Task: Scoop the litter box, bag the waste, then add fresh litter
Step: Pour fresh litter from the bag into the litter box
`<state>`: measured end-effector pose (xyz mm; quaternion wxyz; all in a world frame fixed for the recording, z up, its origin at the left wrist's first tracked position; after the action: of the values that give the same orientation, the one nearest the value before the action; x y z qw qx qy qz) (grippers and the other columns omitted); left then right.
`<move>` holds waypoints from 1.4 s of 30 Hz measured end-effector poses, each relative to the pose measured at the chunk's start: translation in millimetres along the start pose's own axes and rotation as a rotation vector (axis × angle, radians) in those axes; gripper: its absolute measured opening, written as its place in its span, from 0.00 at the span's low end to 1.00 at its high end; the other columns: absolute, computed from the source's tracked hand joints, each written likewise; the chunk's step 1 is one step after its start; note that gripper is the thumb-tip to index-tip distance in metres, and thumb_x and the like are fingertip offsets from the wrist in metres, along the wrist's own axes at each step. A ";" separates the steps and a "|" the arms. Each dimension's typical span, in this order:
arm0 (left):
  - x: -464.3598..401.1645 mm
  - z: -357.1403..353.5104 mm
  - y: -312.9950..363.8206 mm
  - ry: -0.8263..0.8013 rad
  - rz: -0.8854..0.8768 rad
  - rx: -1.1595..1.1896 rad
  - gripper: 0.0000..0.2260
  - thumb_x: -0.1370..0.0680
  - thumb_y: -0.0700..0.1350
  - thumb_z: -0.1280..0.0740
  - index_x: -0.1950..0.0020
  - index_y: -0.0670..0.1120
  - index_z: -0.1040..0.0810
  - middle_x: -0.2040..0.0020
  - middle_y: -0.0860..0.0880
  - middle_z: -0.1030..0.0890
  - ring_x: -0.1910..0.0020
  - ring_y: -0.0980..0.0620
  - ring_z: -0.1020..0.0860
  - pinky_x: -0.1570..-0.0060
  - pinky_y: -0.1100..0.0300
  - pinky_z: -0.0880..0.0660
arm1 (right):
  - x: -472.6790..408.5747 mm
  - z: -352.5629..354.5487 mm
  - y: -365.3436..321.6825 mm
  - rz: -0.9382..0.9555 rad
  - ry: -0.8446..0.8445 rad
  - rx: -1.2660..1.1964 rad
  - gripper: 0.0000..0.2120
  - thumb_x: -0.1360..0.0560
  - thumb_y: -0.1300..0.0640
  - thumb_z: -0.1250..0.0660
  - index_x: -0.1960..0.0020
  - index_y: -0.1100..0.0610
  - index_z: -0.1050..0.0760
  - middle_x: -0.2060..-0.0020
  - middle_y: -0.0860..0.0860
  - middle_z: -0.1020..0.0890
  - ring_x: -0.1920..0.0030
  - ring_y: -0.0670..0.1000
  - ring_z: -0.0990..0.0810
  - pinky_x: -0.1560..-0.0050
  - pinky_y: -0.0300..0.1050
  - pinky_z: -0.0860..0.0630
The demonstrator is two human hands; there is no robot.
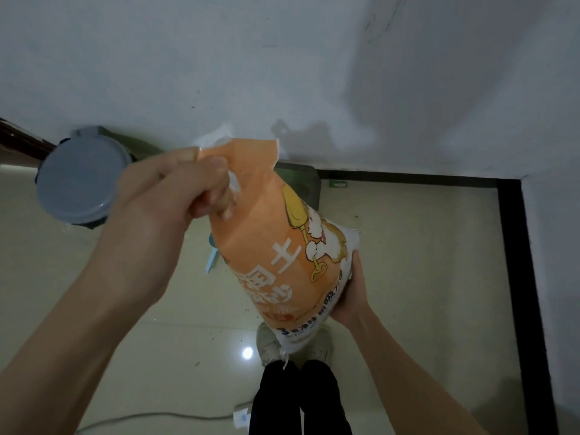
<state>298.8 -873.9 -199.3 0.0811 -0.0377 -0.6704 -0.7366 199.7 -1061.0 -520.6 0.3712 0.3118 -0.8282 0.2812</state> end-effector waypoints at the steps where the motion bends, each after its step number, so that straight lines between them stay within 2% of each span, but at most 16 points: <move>1: 2.1 -2.8 -3.8 -0.024 -0.006 -0.005 0.16 0.35 0.52 0.38 0.76 0.47 0.40 0.77 0.55 0.36 0.70 0.50 0.34 0.64 0.61 0.32 | -1.5 5.9 0.5 0.010 0.040 -0.018 0.36 0.28 0.30 0.46 0.29 0.50 0.32 0.32 0.57 0.28 0.32 0.62 0.30 0.30 0.66 0.39; 4: 7.6 -0.7 -23.3 -0.022 0.035 -0.009 0.17 0.35 0.52 0.38 0.74 0.43 0.42 0.75 0.51 0.38 0.69 0.45 0.36 0.61 0.54 0.35 | -2.4 23.5 0.9 0.029 0.098 -0.044 0.33 0.26 0.32 0.48 0.29 0.51 0.32 0.33 0.57 0.26 0.33 0.61 0.28 0.33 0.63 0.34; 7: 8.6 1.6 -37.6 -0.010 0.069 -0.035 0.16 0.36 0.52 0.38 0.75 0.45 0.41 0.75 0.50 0.38 0.68 0.46 0.35 0.59 0.49 0.36 | 0.5 34.4 4.8 0.028 0.122 -0.039 0.34 0.25 0.32 0.50 0.29 0.51 0.32 0.34 0.56 0.26 0.34 0.60 0.27 0.37 0.60 0.29; 11: 4.0 8.8 -54.4 0.024 0.115 -0.062 0.17 0.36 0.53 0.37 0.75 0.44 0.40 0.74 0.49 0.36 0.66 0.45 0.34 0.57 0.48 0.36 | 8.3 33.1 4.0 0.066 0.147 -0.019 0.30 0.24 0.33 0.52 0.36 0.51 0.25 0.41 0.55 0.19 0.44 0.56 0.19 0.46 0.55 0.21; 14: 0.5 0.0 -68.4 -0.026 0.145 -0.093 0.14 0.34 0.52 0.37 0.77 0.48 0.34 0.76 0.53 0.33 0.67 0.46 0.33 0.59 0.53 0.34 | 6.7 34.3 0.1 0.115 0.139 0.058 0.27 0.22 0.38 0.51 0.36 0.53 0.25 0.41 0.55 0.19 0.42 0.55 0.19 0.41 0.55 0.24; 16: 0.0 -10.5 -77.5 -0.041 0.151 -0.130 0.17 0.29 0.46 0.37 0.78 0.50 0.31 0.76 0.53 0.32 0.70 0.52 0.31 0.65 0.65 0.31 | 1.5 39.5 -2.4 0.141 0.174 0.116 0.28 0.23 0.38 0.47 0.32 0.55 0.29 0.38 0.56 0.21 0.38 0.57 0.22 0.35 0.60 0.29; 18: 1.5 -24.2 -81.5 -0.057 0.134 -0.200 0.17 0.27 0.44 0.39 0.77 0.49 0.32 0.76 0.52 0.33 0.74 0.58 0.33 0.71 0.73 0.34 | -5.1 42.4 -6.0 0.163 0.209 0.146 0.30 0.25 0.38 0.43 0.31 0.56 0.30 0.37 0.57 0.22 0.36 0.58 0.24 0.33 0.62 0.33; 20: 0.5 -37.0 -87.3 -0.075 0.120 -0.252 0.14 0.27 0.46 0.40 0.73 0.47 0.33 0.76 0.52 0.34 0.75 0.58 0.34 0.73 0.73 0.35 | -14.0 44.9 -8.0 0.164 0.232 0.142 0.29 0.25 0.39 0.42 0.32 0.56 0.29 0.38 0.56 0.21 0.37 0.58 0.24 0.34 0.62 0.32; 22: -3.1 -46.7 -97.7 -0.094 0.122 -0.277 0.17 0.23 0.44 0.38 0.72 0.44 0.33 0.76 0.53 0.35 0.75 0.58 0.34 0.74 0.72 0.36 | -21.8 50.8 -7.9 0.156 0.261 0.121 0.27 0.24 0.40 0.42 0.33 0.56 0.27 0.40 0.56 0.20 0.39 0.58 0.22 0.35 0.61 0.30; 25: -10.1 -58.2 -116.5 -0.125 0.123 -0.307 0.18 0.22 0.44 0.39 0.72 0.45 0.35 0.78 0.55 0.33 0.76 0.59 0.33 0.73 0.73 0.35 | -32.0 59.6 -2.1 0.143 0.312 0.085 0.26 0.25 0.40 0.40 0.35 0.56 0.25 0.42 0.56 0.19 0.40 0.58 0.21 0.36 0.60 0.29; 27: -13.6 -65.4 -131.1 -0.157 0.121 -0.347 0.17 0.22 0.44 0.41 0.71 0.46 0.35 0.79 0.57 0.32 0.77 0.60 0.32 0.75 0.73 0.36 | -36.6 65.7 0.1 0.154 0.372 0.098 0.29 0.29 0.38 0.36 0.36 0.55 0.25 0.42 0.55 0.19 0.41 0.57 0.21 0.36 0.59 0.28; 30: -20.7 -70.9 -155.3 -0.182 0.141 -0.399 0.17 0.21 0.45 0.40 0.70 0.47 0.36 0.78 0.55 0.34 0.77 0.60 0.32 0.75 0.73 0.36 | -39.7 79.3 3.5 0.160 0.480 0.117 0.37 0.40 0.36 0.28 0.38 0.57 0.24 0.45 0.55 0.17 0.44 0.57 0.19 0.39 0.58 0.26; 31: -23.1 -71.1 -162.9 -0.187 0.151 -0.412 0.17 0.21 0.46 0.40 0.70 0.48 0.36 0.77 0.55 0.35 0.77 0.60 0.31 0.75 0.73 0.36 | -40.0 85.7 5.0 0.157 0.518 0.117 0.35 0.39 0.38 0.27 0.40 0.58 0.23 0.46 0.56 0.17 0.45 0.57 0.18 0.40 0.58 0.25; 35: -32.6 -72.7 -188.1 -0.242 0.173 -0.503 0.16 0.22 0.48 0.39 0.69 0.52 0.37 0.73 0.55 0.34 0.73 0.57 0.33 0.70 0.71 0.38 | -39.8 98.9 8.4 0.148 0.597 0.146 0.14 0.28 0.49 0.30 0.48 0.57 0.22 0.51 0.56 0.16 0.53 0.57 0.19 0.42 0.59 0.24; 40: -42.2 -70.1 -215.4 -0.216 0.242 -0.531 0.16 0.21 0.48 0.41 0.69 0.50 0.36 0.73 0.55 0.33 0.75 0.59 0.33 0.72 0.76 0.34 | -37.3 97.0 8.4 0.116 0.664 0.159 0.12 0.26 0.56 0.30 0.48 0.62 0.24 0.55 0.58 0.18 0.59 0.54 0.20 0.52 0.52 0.21; 42: -45.4 -67.0 -223.0 -0.210 0.261 -0.510 0.16 0.21 0.47 0.41 0.69 0.52 0.36 0.73 0.56 0.32 0.74 0.59 0.32 0.71 0.75 0.33 | -36.3 95.2 9.4 0.111 0.683 0.156 0.12 0.26 0.59 0.31 0.46 0.63 0.25 0.56 0.57 0.19 0.61 0.53 0.20 0.60 0.45 0.19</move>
<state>309.1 -917.7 -432.2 0.0931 -0.2186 -0.4579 -0.8567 170.2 -1110.1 -605.4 0.5860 0.1817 -0.6478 0.4516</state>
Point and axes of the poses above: each hand's wrist, its own x-axis away from the middle knuckle, its own z-axis out of the back of the hand, y = z × x, the point moved 9 cm from there along -x, towards the middle knuckle
